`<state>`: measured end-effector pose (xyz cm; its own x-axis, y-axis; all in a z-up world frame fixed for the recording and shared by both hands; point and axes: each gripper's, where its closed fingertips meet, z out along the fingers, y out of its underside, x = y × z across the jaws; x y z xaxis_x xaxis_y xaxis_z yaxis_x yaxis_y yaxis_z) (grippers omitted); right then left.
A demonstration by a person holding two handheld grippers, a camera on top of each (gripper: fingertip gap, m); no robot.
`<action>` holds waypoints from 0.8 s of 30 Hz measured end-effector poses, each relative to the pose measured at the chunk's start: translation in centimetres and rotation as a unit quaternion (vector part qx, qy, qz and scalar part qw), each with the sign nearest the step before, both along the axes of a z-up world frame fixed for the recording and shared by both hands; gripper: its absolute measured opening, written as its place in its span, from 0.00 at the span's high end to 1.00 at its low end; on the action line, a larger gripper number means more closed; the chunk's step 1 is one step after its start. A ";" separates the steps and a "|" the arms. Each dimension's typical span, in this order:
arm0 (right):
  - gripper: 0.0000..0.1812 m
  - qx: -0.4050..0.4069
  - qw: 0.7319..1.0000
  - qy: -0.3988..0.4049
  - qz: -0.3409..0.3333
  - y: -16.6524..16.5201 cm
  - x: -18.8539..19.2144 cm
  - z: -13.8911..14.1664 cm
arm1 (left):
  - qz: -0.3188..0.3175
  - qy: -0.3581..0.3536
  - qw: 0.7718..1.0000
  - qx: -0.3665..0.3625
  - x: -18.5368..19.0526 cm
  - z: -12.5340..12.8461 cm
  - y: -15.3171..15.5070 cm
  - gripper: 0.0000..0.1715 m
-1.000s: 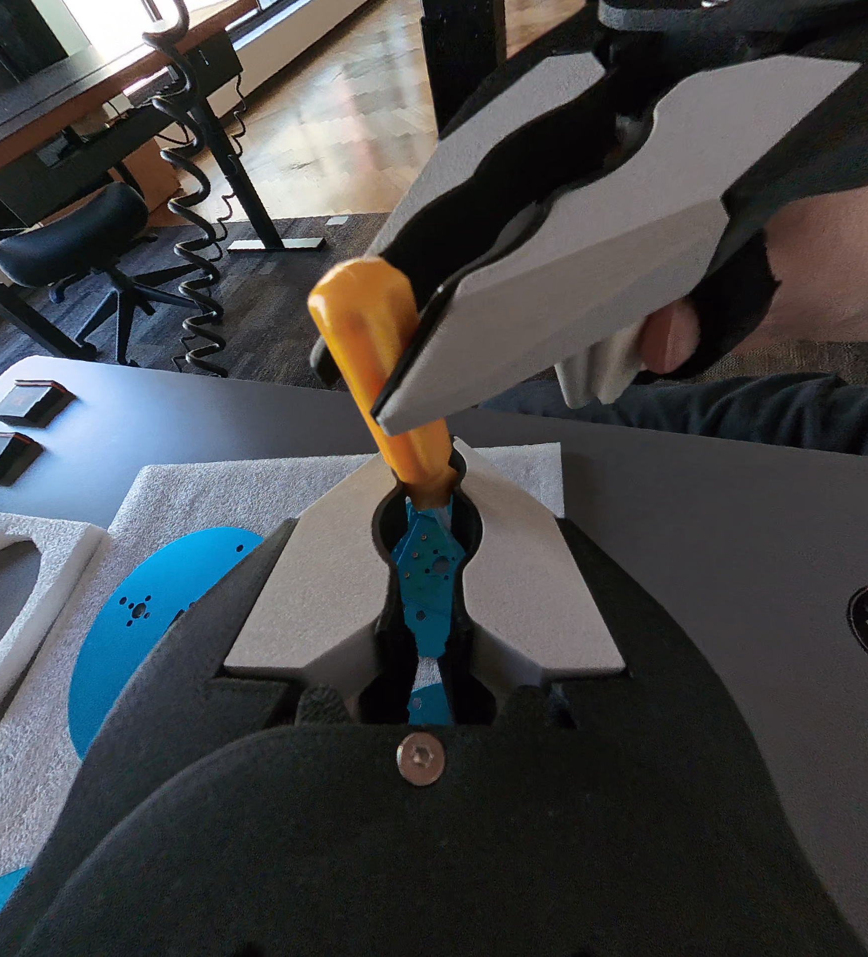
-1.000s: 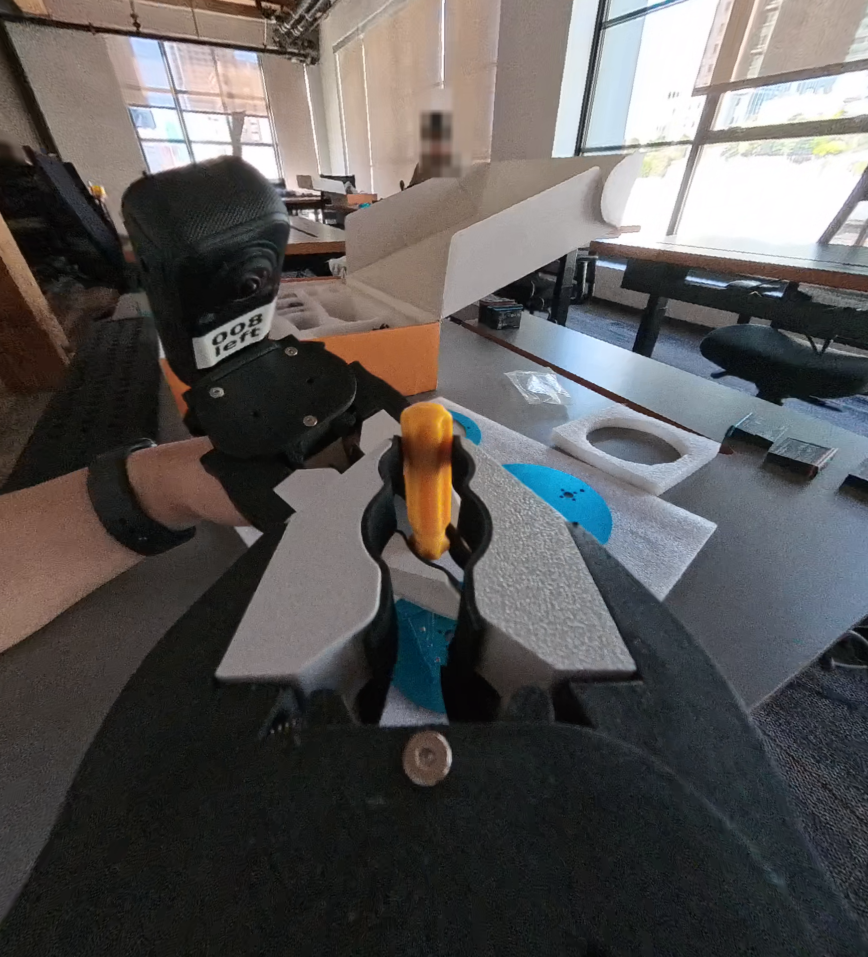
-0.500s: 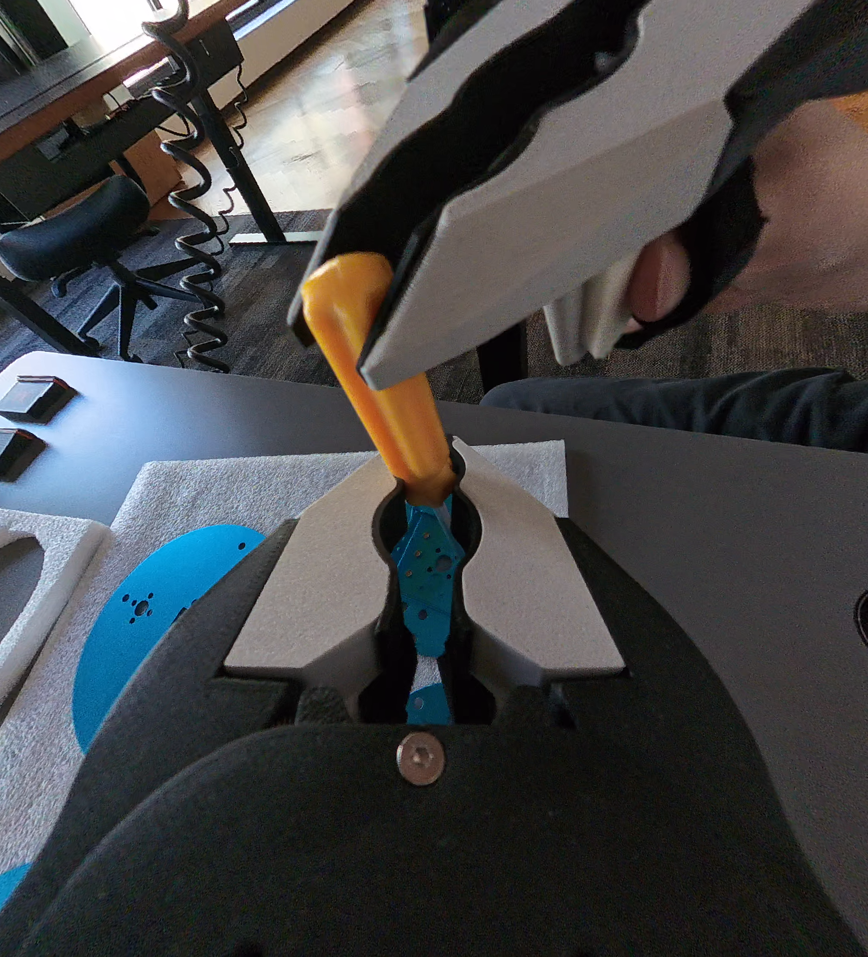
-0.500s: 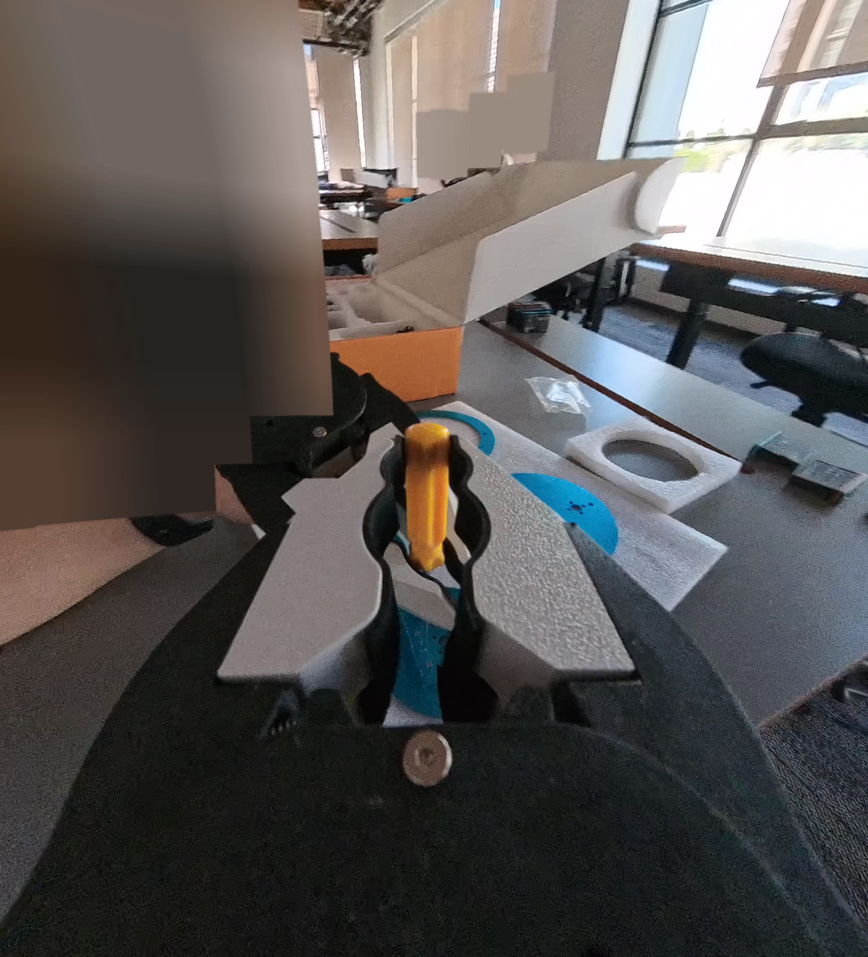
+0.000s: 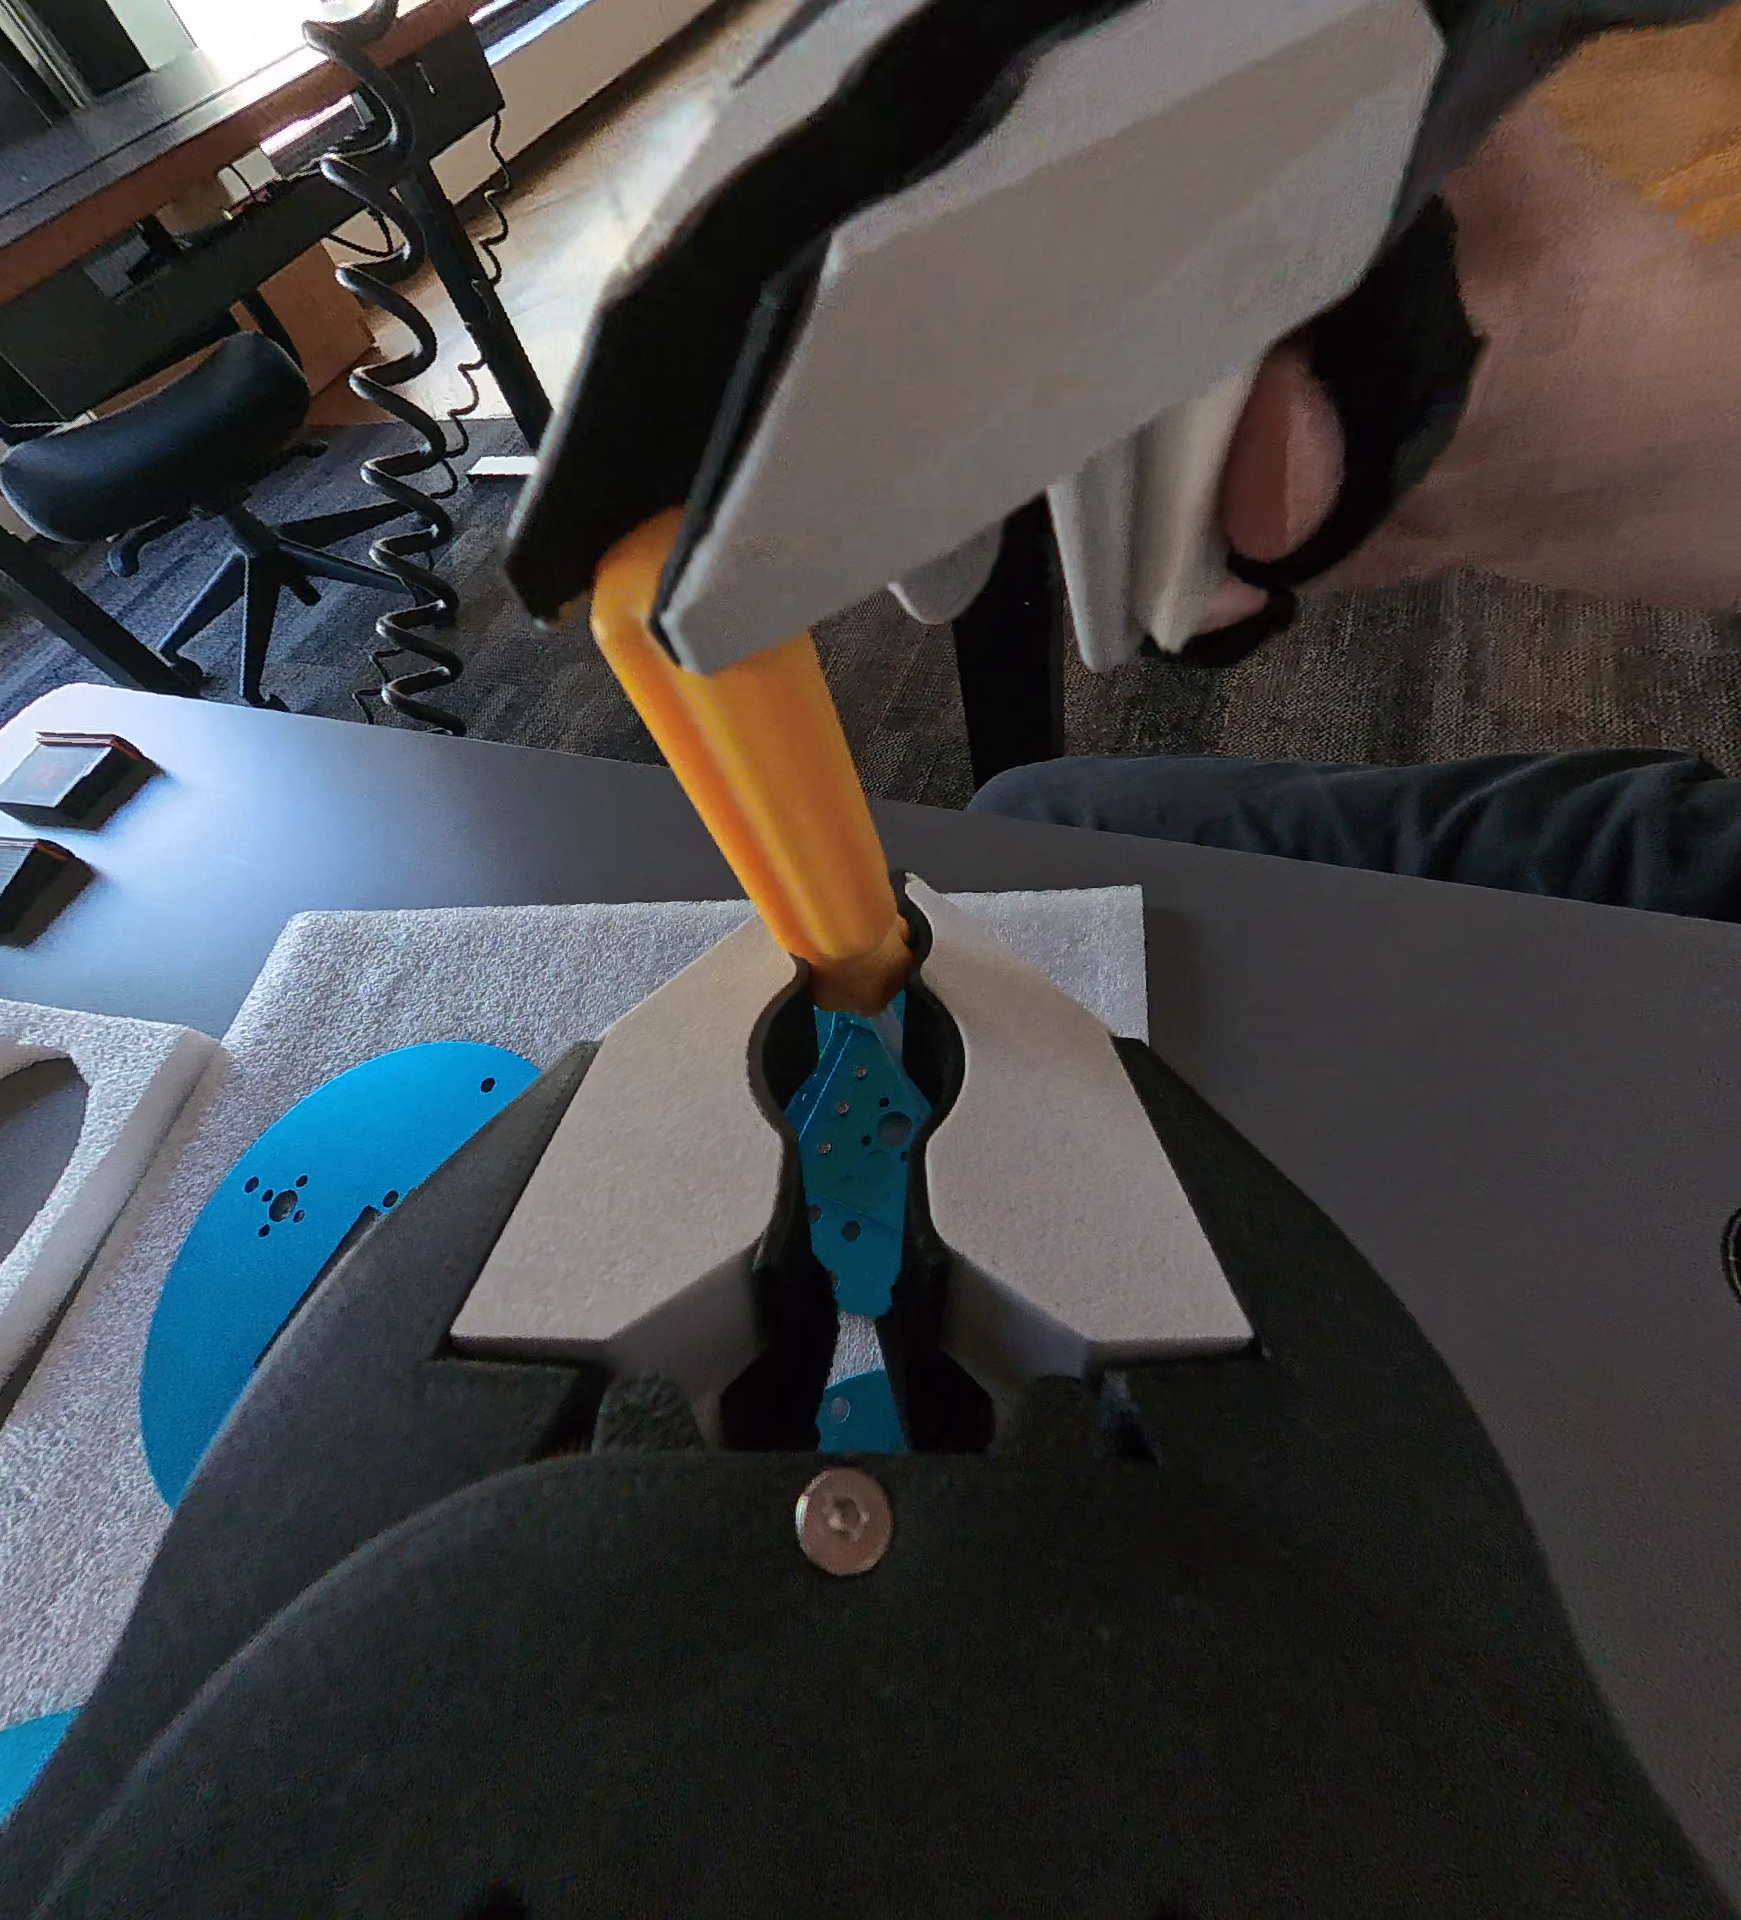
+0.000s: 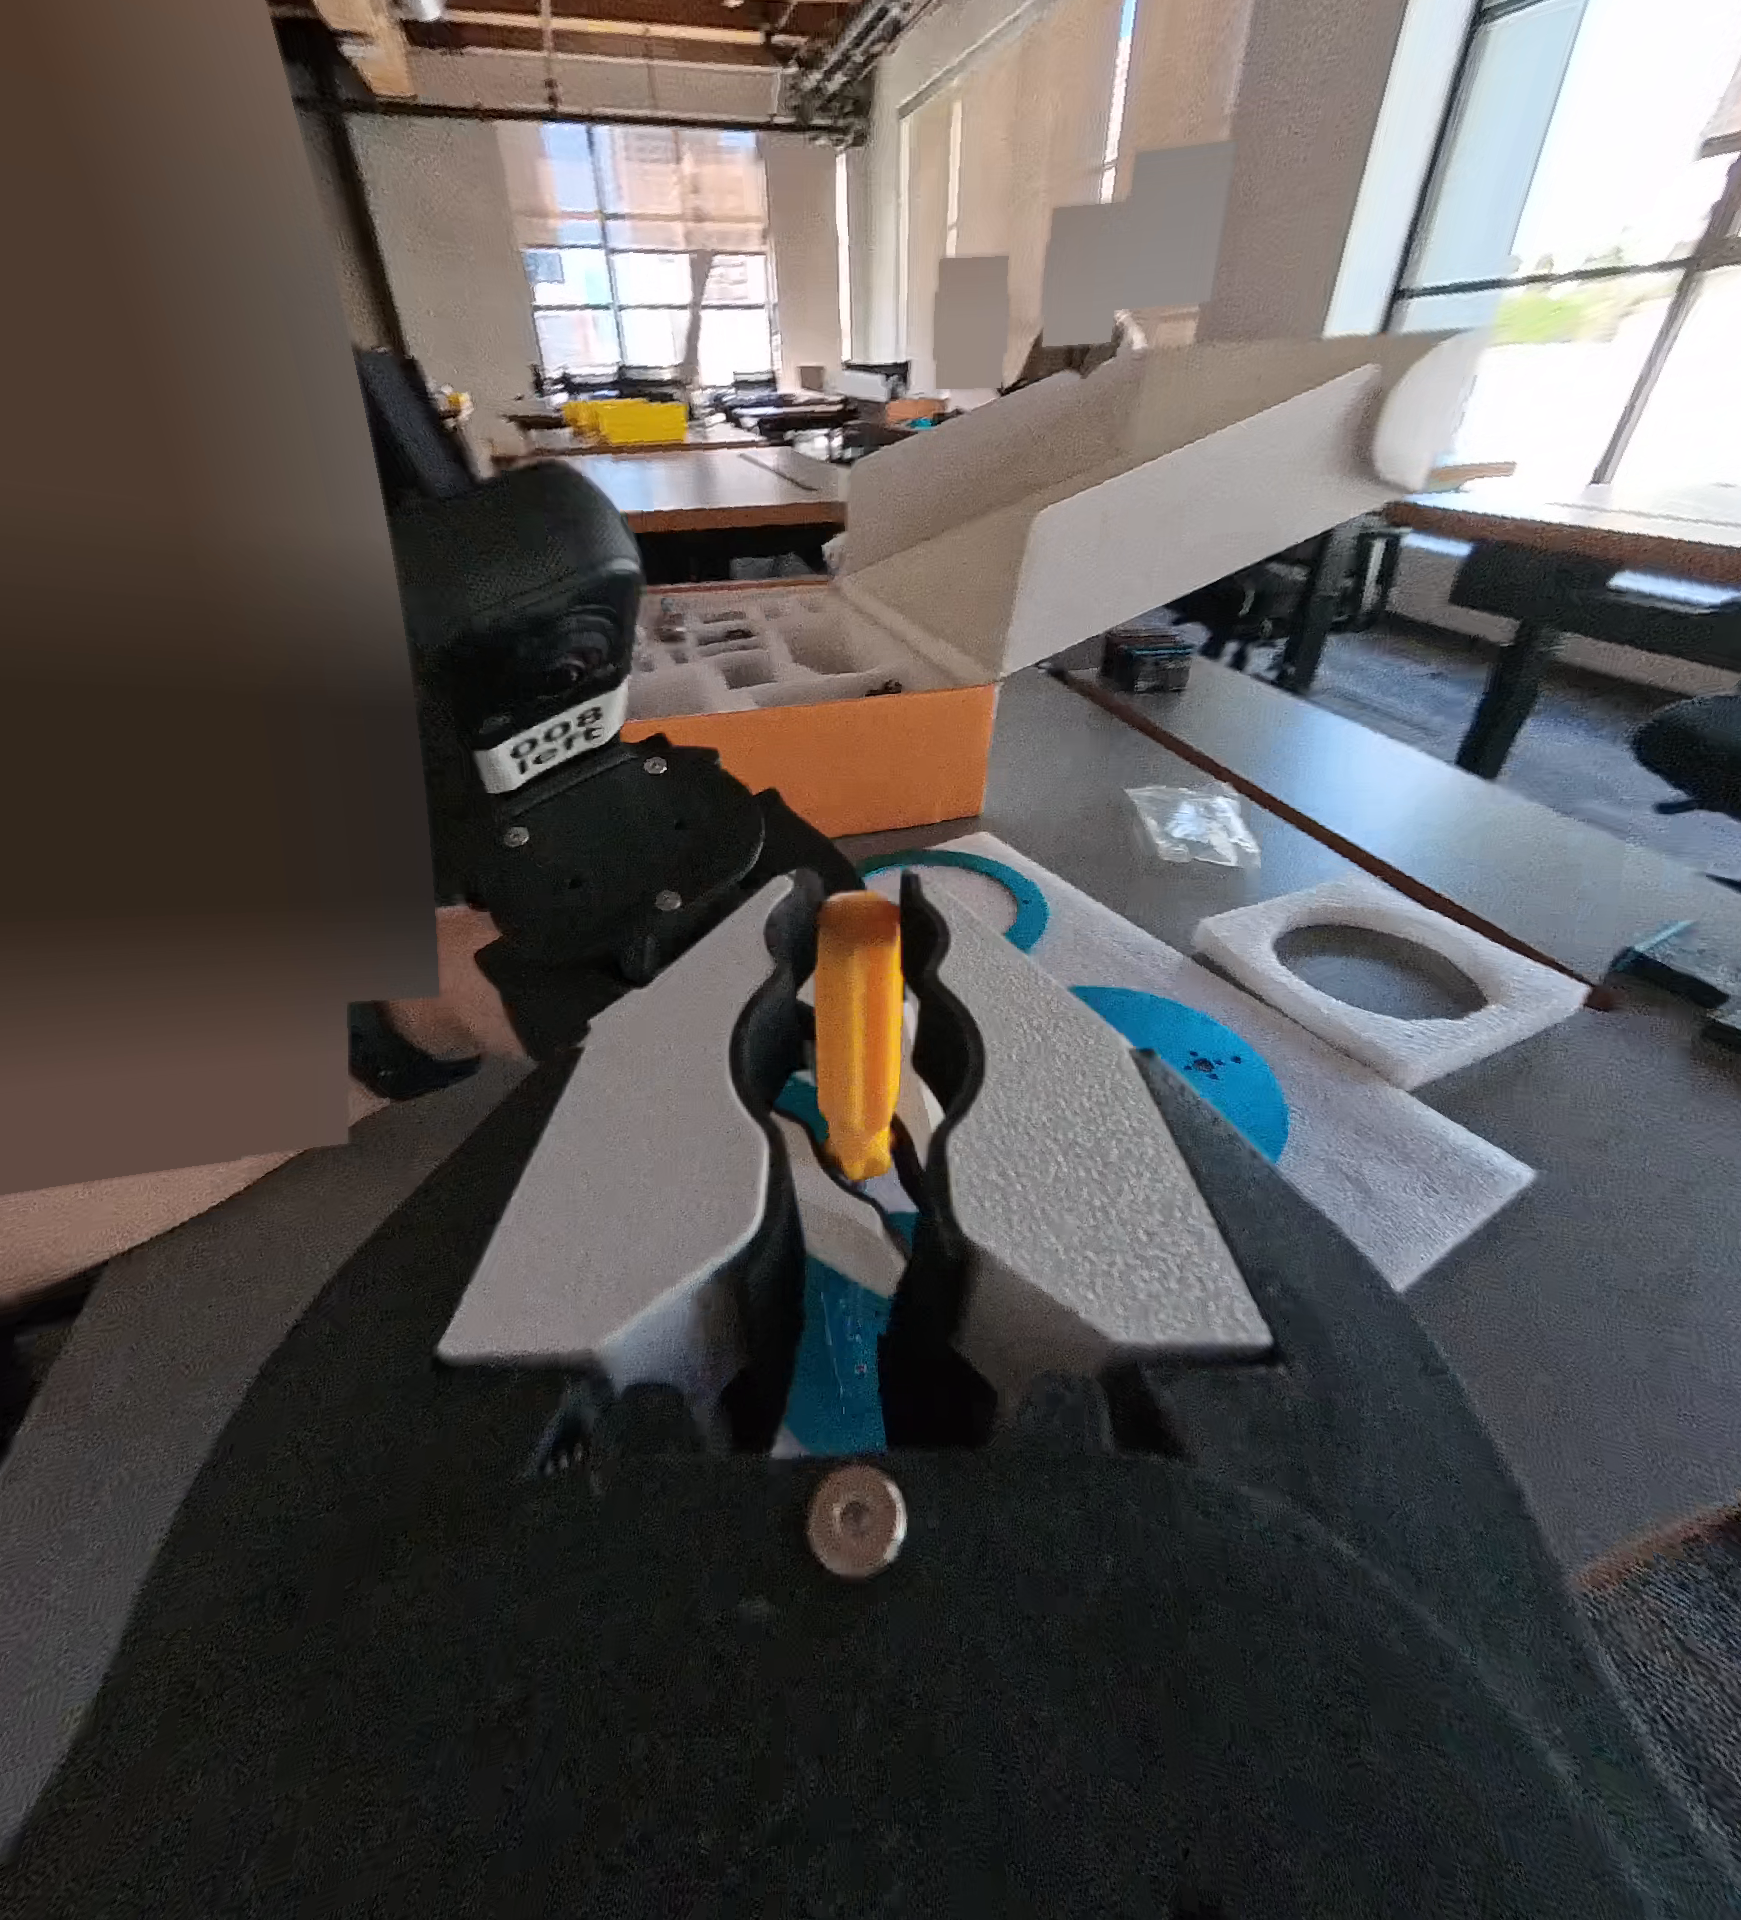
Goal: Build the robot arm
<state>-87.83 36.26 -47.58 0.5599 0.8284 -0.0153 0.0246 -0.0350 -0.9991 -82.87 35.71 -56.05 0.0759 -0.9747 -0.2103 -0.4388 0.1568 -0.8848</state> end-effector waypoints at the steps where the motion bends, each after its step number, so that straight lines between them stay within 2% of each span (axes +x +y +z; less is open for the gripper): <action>1: 0.92 0.014 0.999 0.011 -0.048 0.0 0.2 0.1 | -0.002 0.000 1.000 0.001 0.1 0.0 -0.1 0.95; 3: 0.92 0.039 0.991 0.032 -0.126 -0.3 0.8 0.2 | -0.009 0.000 1.000 0.001 0.2 0.0 -0.4 0.95; 4: 0.92 0.051 0.989 0.033 -0.137 -0.4 0.9 0.3 | -0.012 -0.002 1.000 -0.001 0.3 0.0 -0.4 0.96; 6: 0.92 0.066 0.991 -0.002 -0.116 -0.1 1.0 0.3 | -0.008 -0.005 1.000 -0.008 0.4 0.1 -0.2 0.96; 7: 0.93 0.059 0.995 -0.021 -0.081 0.0 0.9 0.3 | -0.008 -0.006 1.000 -0.011 0.4 0.1 -0.1 0.95; 10: 0.83 0.004 0.998 -0.039 0.045 0.3 0.6 0.2 | -0.013 -0.004 1.000 -0.009 0.3 0.1 -0.3 0.96; 12: 0.91 -0.044 0.987 -0.022 0.152 -1.0 0.0 0.0 | -0.015 -0.002 1.000 -0.004 0.3 0.2 -0.5 0.96; 13: 0.90 -0.065 0.983 -0.018 0.174 -1.2 -0.1 -0.3 | -0.013 -0.001 1.000 -0.003 0.3 0.2 -0.4 0.96; 15: 0.90 -0.050 0.987 -0.003 0.154 -1.0 0.0 -0.2 | -0.010 -0.002 1.000 -0.003 0.3 0.2 -0.4 0.96; 18: 0.91 0.004 0.999 0.021 0.044 -0.7 0.1 0.0 | -0.013 -0.003 1.000 -0.004 0.2 0.2 -0.4 0.96; 21: 0.91 0.042 0.995 0.059 -0.071 -0.9 0.5 0.1 | -0.022 -0.001 1.000 -0.002 0.4 0.1 -0.7 0.95; 23: 0.90 0.049 0.994 0.039 -0.090 -0.5 0.6 0.0 | -0.021 -0.005 1.000 -0.007 0.4 0.2 -0.6 0.95; 24: 0.90 0.050 0.996 0.022 -0.067 -0.5 0.5 -0.1 | -0.021 -0.006 1.000 -0.008 0.4 0.2 -0.5 0.95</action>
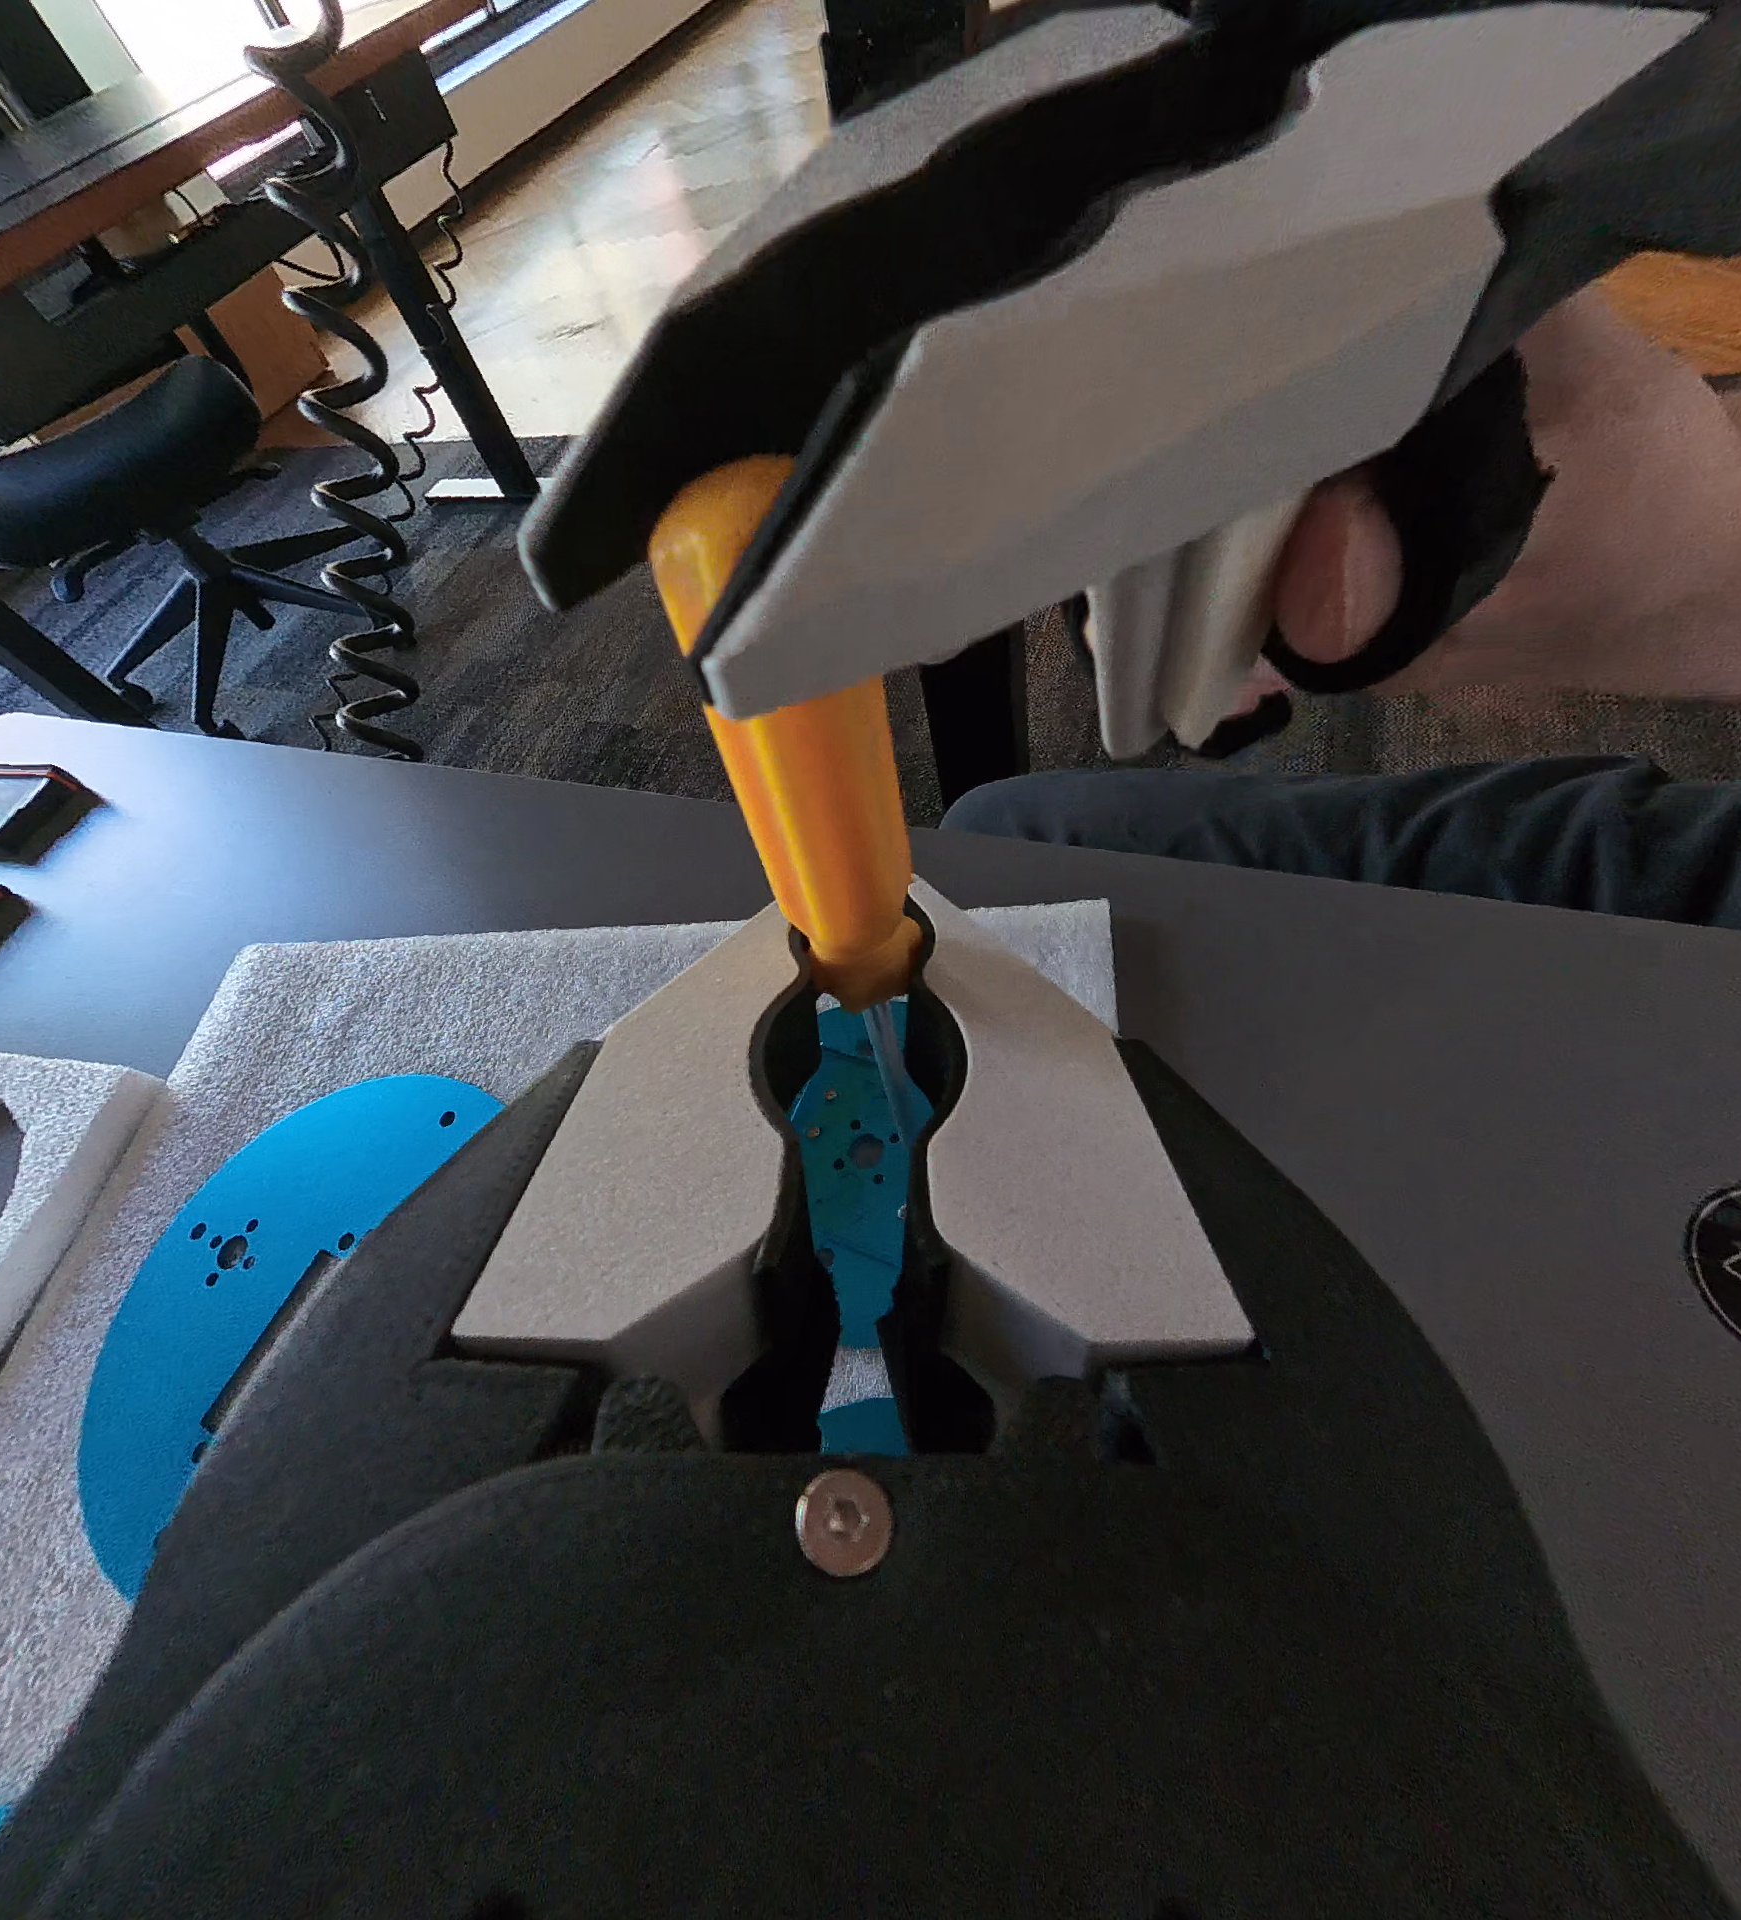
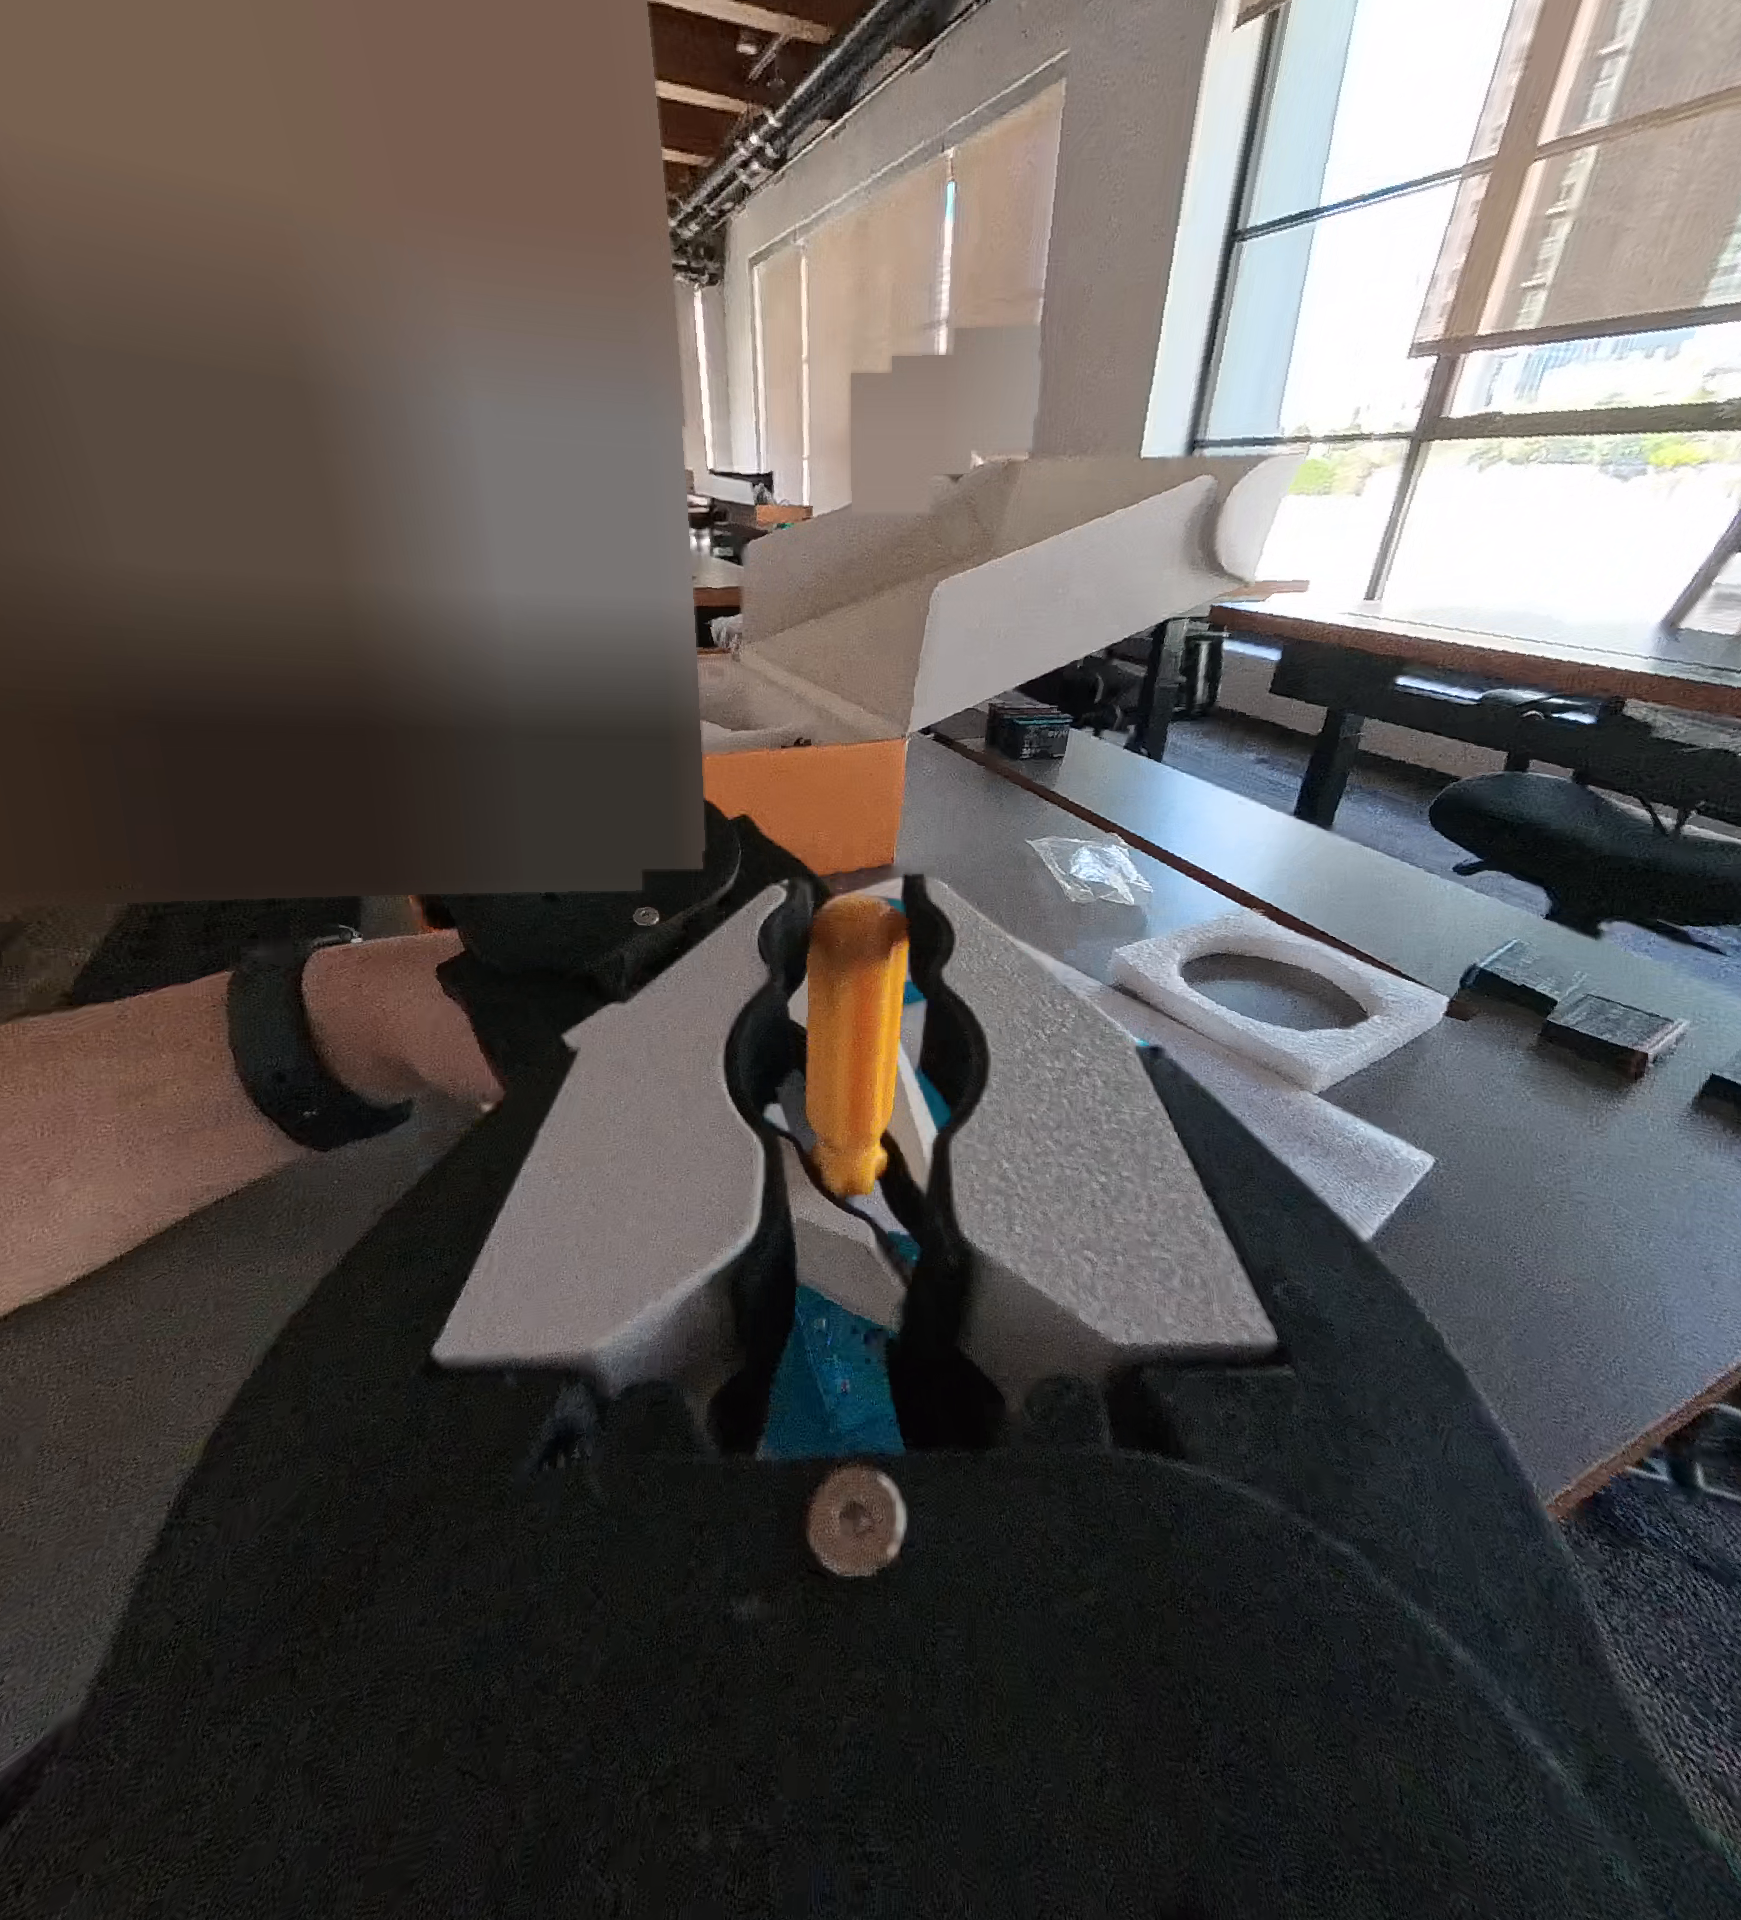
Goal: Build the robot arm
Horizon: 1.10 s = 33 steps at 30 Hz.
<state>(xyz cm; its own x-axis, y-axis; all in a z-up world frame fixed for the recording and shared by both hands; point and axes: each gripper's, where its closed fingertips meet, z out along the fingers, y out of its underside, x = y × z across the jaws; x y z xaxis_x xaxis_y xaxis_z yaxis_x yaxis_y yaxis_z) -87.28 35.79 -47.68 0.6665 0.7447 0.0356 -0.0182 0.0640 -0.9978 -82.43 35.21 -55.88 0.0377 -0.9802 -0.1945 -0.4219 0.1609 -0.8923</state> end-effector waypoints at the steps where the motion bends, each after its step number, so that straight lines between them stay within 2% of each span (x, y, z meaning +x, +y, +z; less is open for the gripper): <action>1: 0.89 -0.005 0.999 -0.013 0.036 -0.1 -0.1 -0.2 | 0.000 0.000 1.000 0.000 0.0 0.0 0.0 0.95; 3: 0.79 -0.021 0.995 -0.018 0.096 -0.1 0.5 -0.6 | 0.005 0.002 1.000 0.001 -0.2 0.0 0.2 0.95; 6: 0.79 -0.061 0.981 0.003 0.183 -0.8 0.9 -1.2 | 0.009 0.001 1.000 0.001 -0.4 0.0 0.3 0.95; 8: 0.80 -0.061 0.977 0.002 0.204 -1.1 0.6 -1.2 | 0.006 -0.001 1.000 -0.002 -0.3 0.0 0.2 0.95; 10: 0.84 -0.045 0.981 -0.017 0.190 -0.8 0.2 -1.4 | 0.005 -0.002 1.000 -0.001 -0.1 0.0 0.1 0.95; 11: 0.91 -0.042 0.981 -0.034 0.186 -0.8 -0.1 -1.8 | 0.003 -0.002 1.000 -0.002 -0.1 0.0 0.1 0.95; 14: 0.91 -0.023 0.982 -0.044 0.180 -0.7 -0.2 -1.9 | 0.001 0.000 1.000 -0.005 -0.3 -0.1 0.0 0.95; 15: 0.91 -0.025 0.983 -0.037 0.177 -0.5 -0.2 -1.9 | 0.008 0.021 1.000 -0.004 -0.9 -0.6 0.1 0.95; 17: 0.91 -0.027 0.984 -0.027 0.175 -0.2 0.0 -1.9 | 0.041 0.065 0.997 -0.014 -2.9 -1.4 0.7 0.82; 18: 0.91 -0.029 0.984 -0.022 0.176 -0.2 0.0 -1.9 | 0.055 0.060 0.996 -0.021 -3.7 -0.7 0.9 0.77; 20: 0.91 -0.028 0.984 -0.018 0.177 -0.1 -0.1 -1.9 | 0.058 -0.005 0.997 -0.043 -4.3 2.6 0.4 0.73; 22: 0.91 -0.018 0.985 -0.024 0.168 0.0 -0.1 -1.9 | 0.063 -0.068 0.994 -0.063 -4.5 5.7 -0.1 0.76; 23: 0.91 -0.017 0.985 -0.025 0.168 0.0 -0.2 -1.9 | 0.089 -0.091 0.990 -0.067 -4.6 6.9 0.3 0.80; 24: 0.91 -0.015 0.985 -0.025 0.168 -0.1 -0.3 -1.9 | 0.104 -0.106 0.986 -0.075 -4.4 7.8 0.4 0.83; 26: 0.91 -0.009 0.985 -0.024 0.169 -0.2 -0.5 -1.9 | 0.128 -0.124 0.980 -0.085 -3.7 8.8 0.4 0.82; 29: 0.91 -0.008 0.986 -0.020 0.167 -0.1 -0.5 -1.9 | 0.160 -0.072 0.982 -0.072 -2.7 7.7 0.6 0.86; 30: 0.91 -0.010 0.987 -0.023 0.159 0.3 -0.3 -2.0 | 0.165 -0.066 0.982 -0.060 -2.5 7.6 0.6 0.90; 33: 0.90 -0.016 0.987 -0.035 0.154 0.6 -0.1 -2.9 | 0.176 -0.069 0.980 -0.058 -2.1 7.5 0.9 0.90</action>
